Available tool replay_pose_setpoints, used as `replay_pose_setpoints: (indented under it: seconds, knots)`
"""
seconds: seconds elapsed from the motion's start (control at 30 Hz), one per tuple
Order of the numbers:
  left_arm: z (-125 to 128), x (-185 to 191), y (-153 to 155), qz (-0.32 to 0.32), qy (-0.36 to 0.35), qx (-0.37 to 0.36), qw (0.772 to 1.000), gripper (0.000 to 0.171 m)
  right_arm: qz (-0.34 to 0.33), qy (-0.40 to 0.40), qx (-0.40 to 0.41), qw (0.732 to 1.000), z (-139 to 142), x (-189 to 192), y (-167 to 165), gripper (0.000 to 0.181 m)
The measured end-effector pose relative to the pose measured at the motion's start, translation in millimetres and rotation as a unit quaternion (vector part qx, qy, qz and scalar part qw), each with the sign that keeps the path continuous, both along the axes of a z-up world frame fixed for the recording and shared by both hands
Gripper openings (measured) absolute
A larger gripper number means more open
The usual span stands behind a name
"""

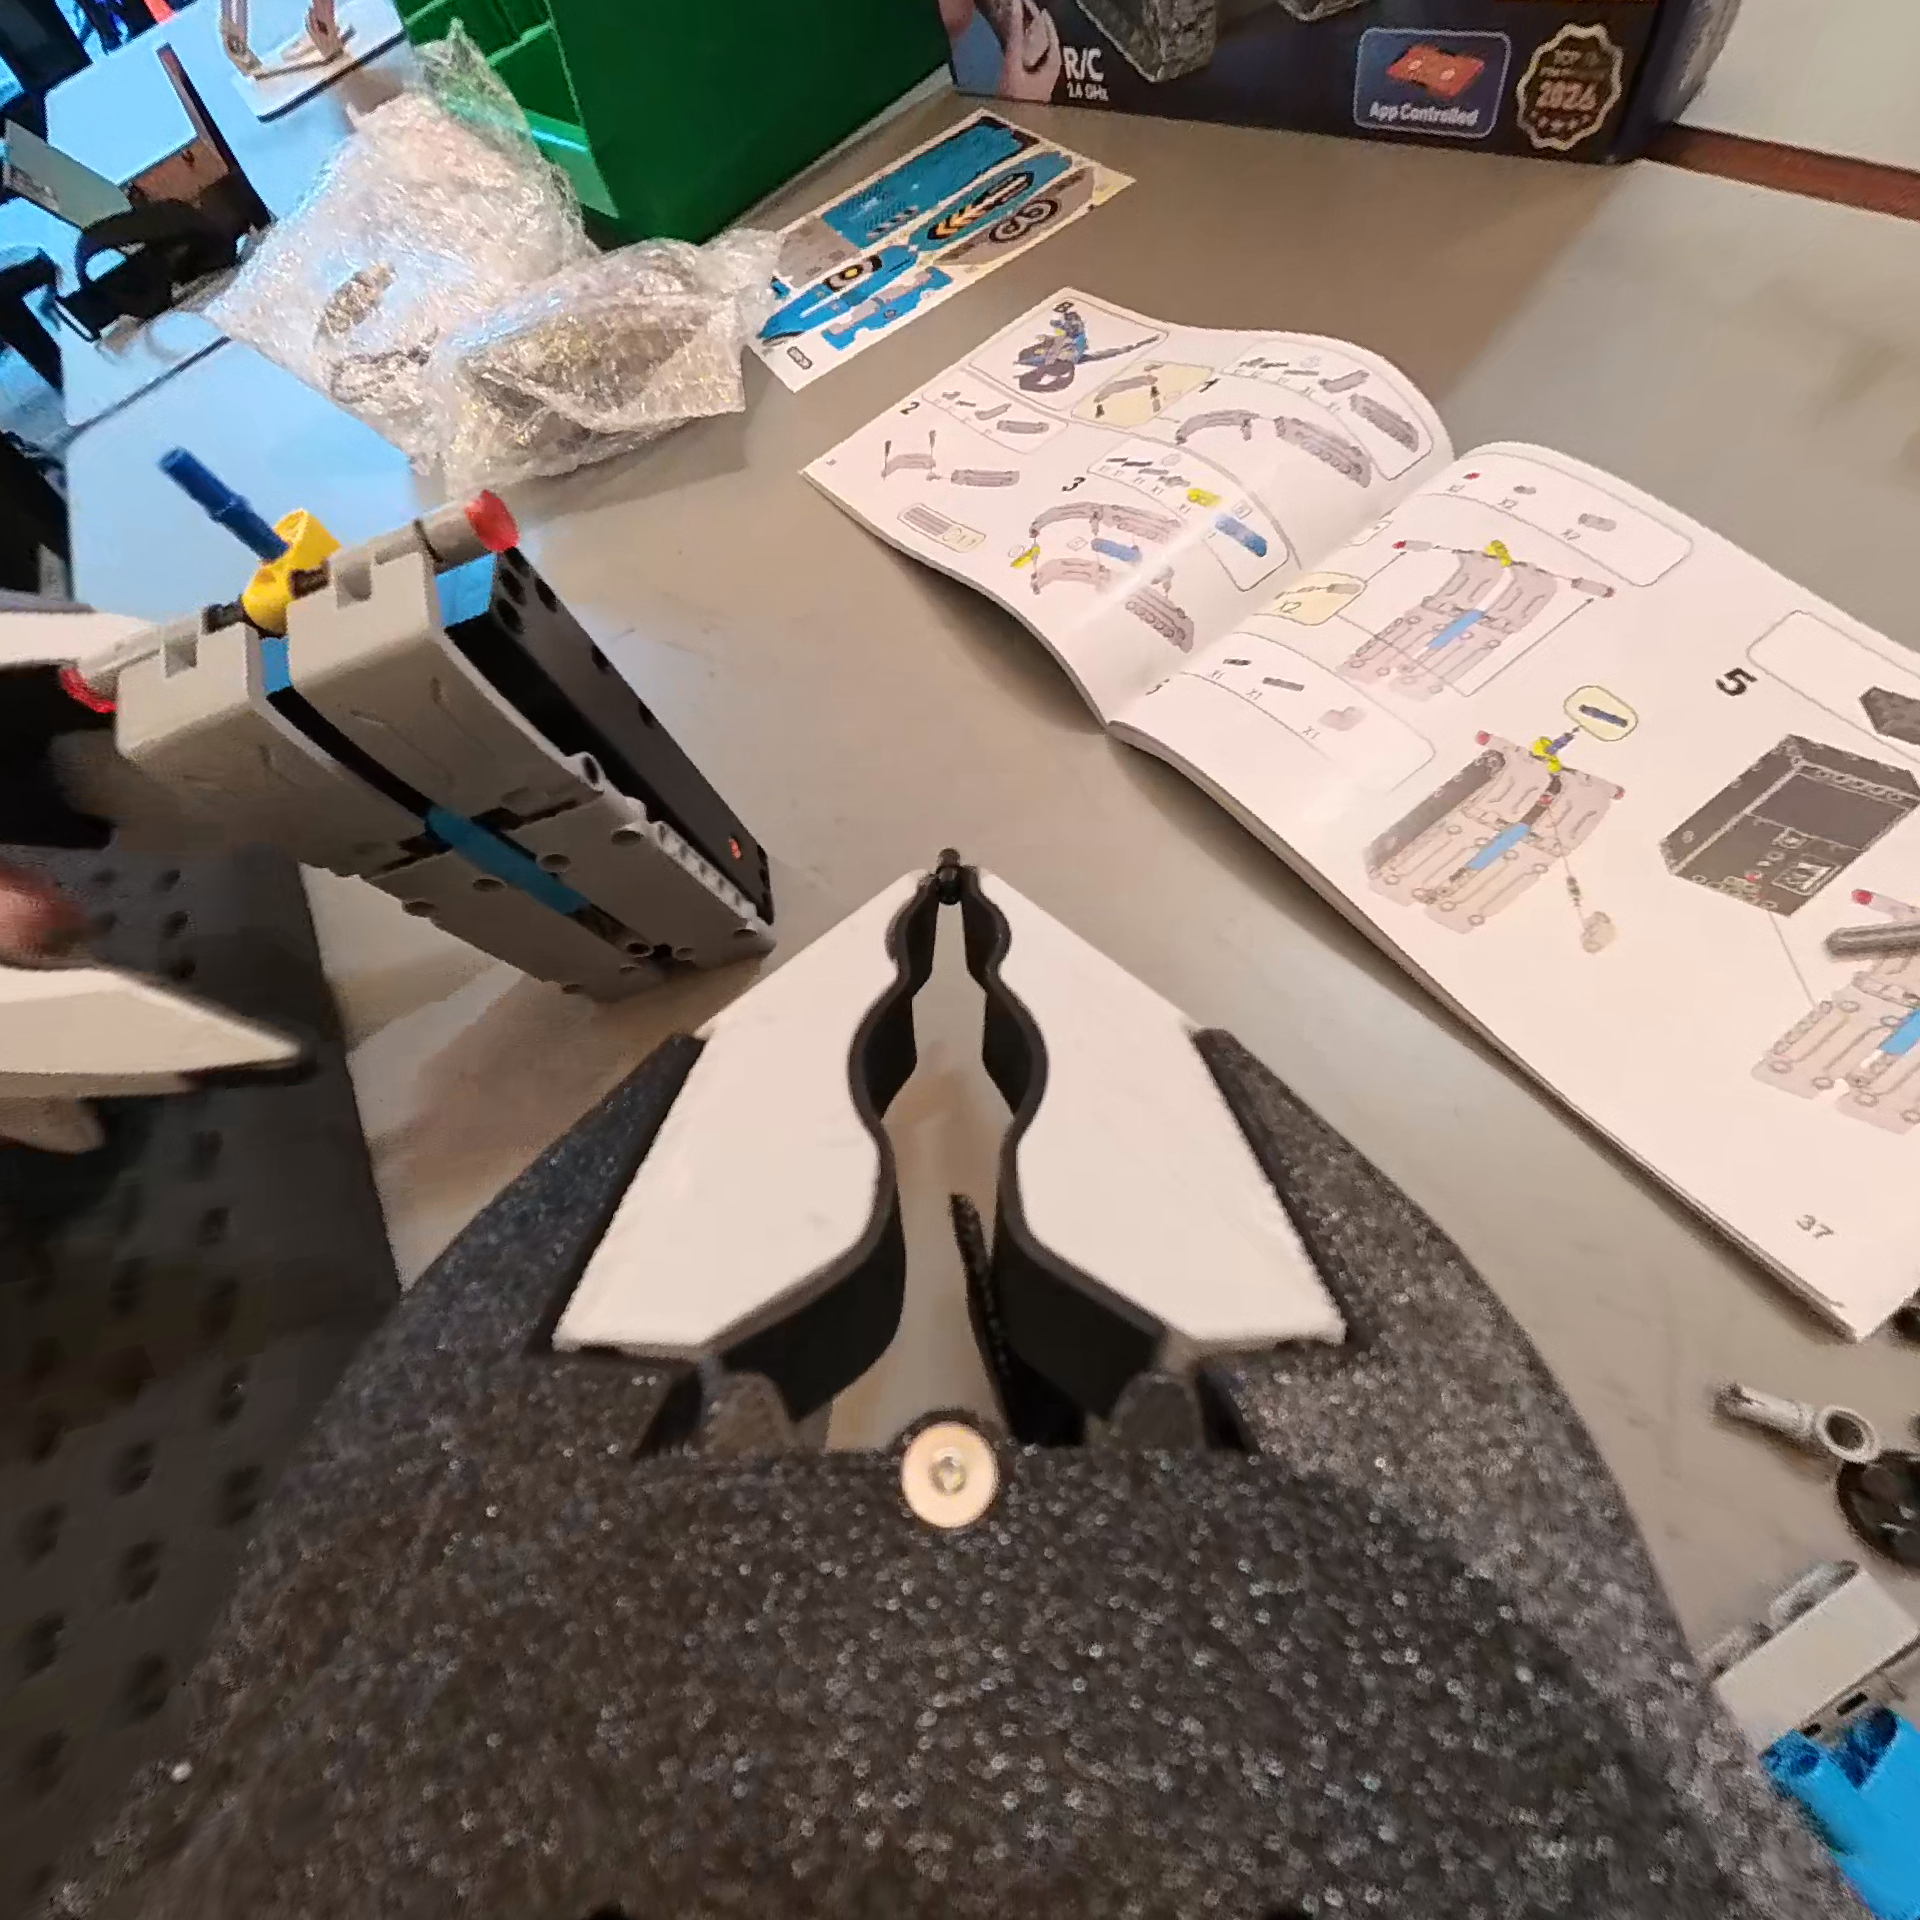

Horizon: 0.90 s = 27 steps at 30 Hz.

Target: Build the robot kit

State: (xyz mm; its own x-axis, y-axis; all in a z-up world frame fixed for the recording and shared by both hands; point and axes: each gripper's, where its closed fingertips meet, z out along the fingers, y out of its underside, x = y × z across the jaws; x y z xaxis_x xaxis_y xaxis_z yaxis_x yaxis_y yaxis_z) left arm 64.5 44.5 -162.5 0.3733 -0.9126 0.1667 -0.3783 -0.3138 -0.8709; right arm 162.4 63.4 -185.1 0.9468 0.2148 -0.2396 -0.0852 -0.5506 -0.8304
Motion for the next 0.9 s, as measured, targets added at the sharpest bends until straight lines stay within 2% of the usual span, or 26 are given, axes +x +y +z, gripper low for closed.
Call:
replay_pose_setpoints:
  seconds: [0.1,0.2,0.43,0.63,0.77,0.9]
  knots:
    - [3,8,16,0.014,0.021,0.06,0.998,0.071,0.008,-0.017,0.003,1.0,1,-3,-1,0.003]
    - [-1,11,20,-0.017,0.035,0.077,0.996,0.036,0.013,-0.017,0.011,1.0,5,-5,-1,0.003]
    - [1,4,25,-0.08,-0.002,0.001,0.997,0.034,0.033,-0.015,0.04,0.999,19,-15,0,0.003]
    - [2,3,23,-0.113,-0.017,-0.023,0.993,0.034,0.114,-0.046,0.09,0.988,37,-57,-7,0.003]
    - [2,2,31,-0.108,-0.04,-0.079,0.99,0.034,0.15,-0.071,0.105,0.981,41,-79,-12,0.003]
    - [0,2,36,-0.107,-0.058,-0.132,0.984,0.034,0.161,-0.061,0.087,0.981,35,-88,-11,0.003]
